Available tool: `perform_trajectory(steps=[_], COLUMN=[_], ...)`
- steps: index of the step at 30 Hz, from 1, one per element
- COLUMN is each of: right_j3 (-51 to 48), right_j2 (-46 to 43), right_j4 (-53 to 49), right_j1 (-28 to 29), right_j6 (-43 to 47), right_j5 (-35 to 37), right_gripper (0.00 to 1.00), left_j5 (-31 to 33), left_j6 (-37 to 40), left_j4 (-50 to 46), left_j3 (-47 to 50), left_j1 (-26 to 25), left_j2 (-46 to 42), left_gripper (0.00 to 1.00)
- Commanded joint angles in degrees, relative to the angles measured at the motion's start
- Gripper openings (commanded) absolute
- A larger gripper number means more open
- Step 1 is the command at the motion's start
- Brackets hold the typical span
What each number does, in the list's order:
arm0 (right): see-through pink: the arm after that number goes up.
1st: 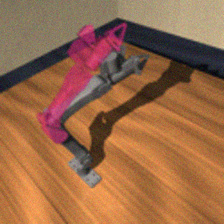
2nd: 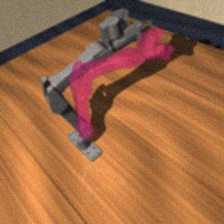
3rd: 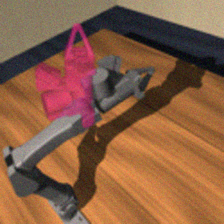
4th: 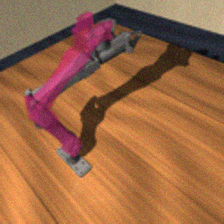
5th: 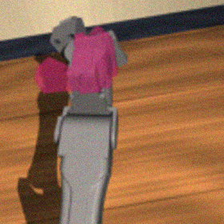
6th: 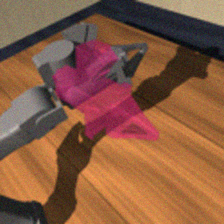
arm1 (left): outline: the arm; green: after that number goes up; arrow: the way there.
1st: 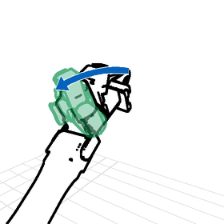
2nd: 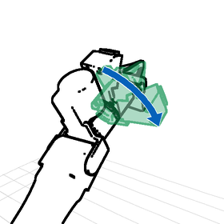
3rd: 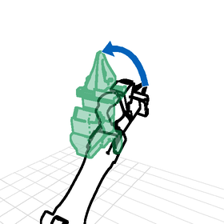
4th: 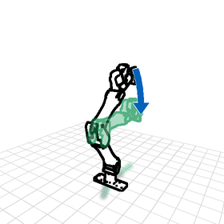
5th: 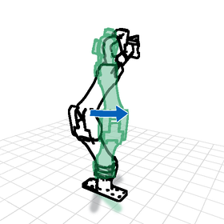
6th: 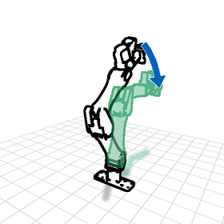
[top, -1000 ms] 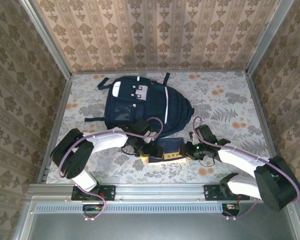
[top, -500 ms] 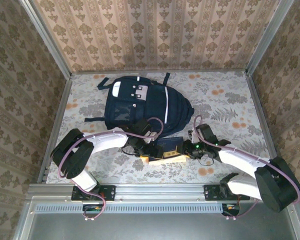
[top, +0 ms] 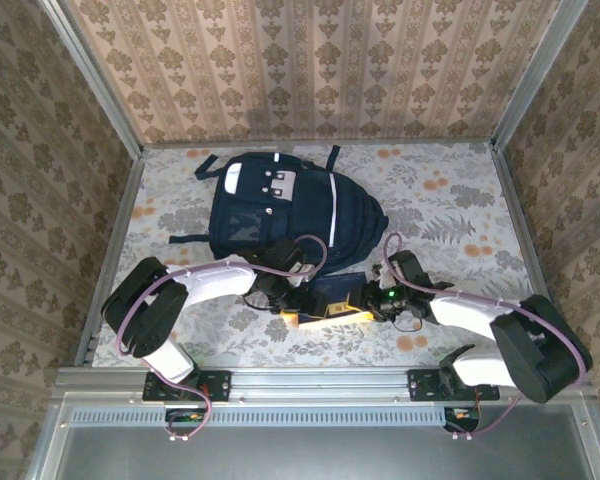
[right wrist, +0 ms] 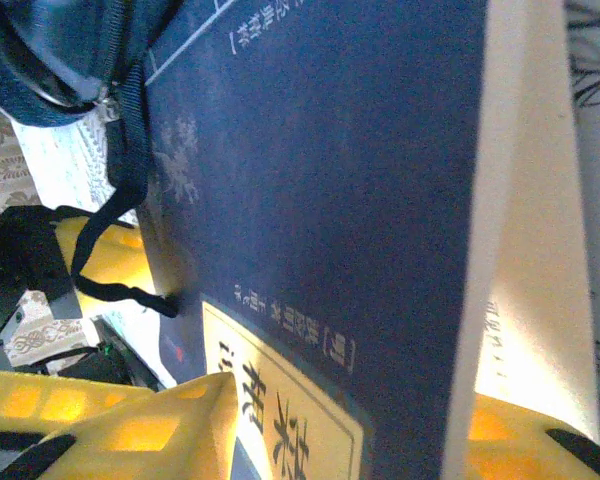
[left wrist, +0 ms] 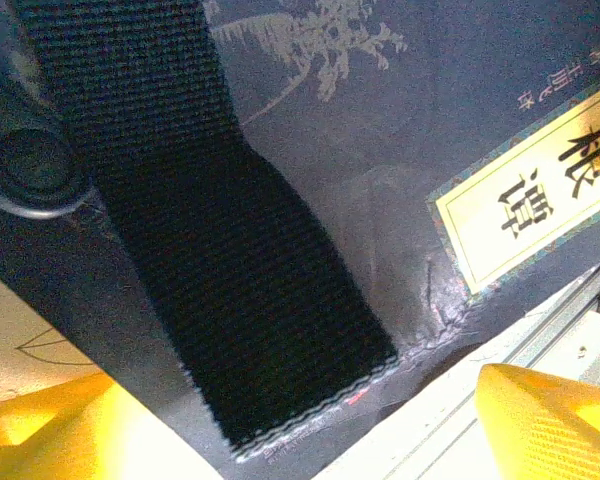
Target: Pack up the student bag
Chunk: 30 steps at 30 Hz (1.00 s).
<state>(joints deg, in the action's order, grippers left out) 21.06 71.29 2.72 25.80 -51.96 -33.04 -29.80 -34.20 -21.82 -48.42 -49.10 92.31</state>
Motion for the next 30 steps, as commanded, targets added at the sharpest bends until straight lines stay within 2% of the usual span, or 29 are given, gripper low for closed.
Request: perform_trajectory(steps=[1, 6, 10, 13, 15, 20, 25, 30], right_j3=[0.98, 1.30, 0.98, 2.21, 3.42, 9.22, 15.10, 21.42], right_j2=[-4.18, -5.85, -5.20, -6.91, -9.75, -17.95, -23.89, -26.36], right_j4=[-8.02, -12.55, -10.34, -13.34, -17.01, -28.83, -31.60, -32.61], right_j1=[-1.16, -1.63, -1.58, -1.62, -1.59, -1.63, -1.00, 1.25], right_j6=[3.93, 6.70, 6.09, 7.14, 8.87, 16.32, 21.24, 27.49], right_j5=[5.29, 8.72, 7.51, 9.73, 12.41, 18.46, 16.69, 15.19], right_gripper=[0.42, 0.38, 0.21, 0.07, 0.02, 0.00, 0.00, 0.00], left_j5=[-0.26, -0.07, 0.13, 1.38, 2.38, 8.56, 17.57, 24.22], left_j6=[1.07, 0.53, 0.60, 1.27, 2.00, 5.29, 8.75, 13.84], left_j4=[1.70, 2.41, 1.96, -0.37, -2.99, -13.68, -20.29, -21.03], left_j3=[0.12, 0.44, 0.31, 0.08, -0.07, -1.68, -5.72, -10.67], left_j1=[0.04, 0.25, 0.34, 0.63, 0.91, 2.81, 4.73, 5.07], left_j2=[-0.07, -0.11, -0.37, -2.25, -4.75, -13.81, -24.23, -31.28], left_gripper=[0.87, 0.87, 0.86, 0.86, 0.86, 0.86, 0.86, 0.86])
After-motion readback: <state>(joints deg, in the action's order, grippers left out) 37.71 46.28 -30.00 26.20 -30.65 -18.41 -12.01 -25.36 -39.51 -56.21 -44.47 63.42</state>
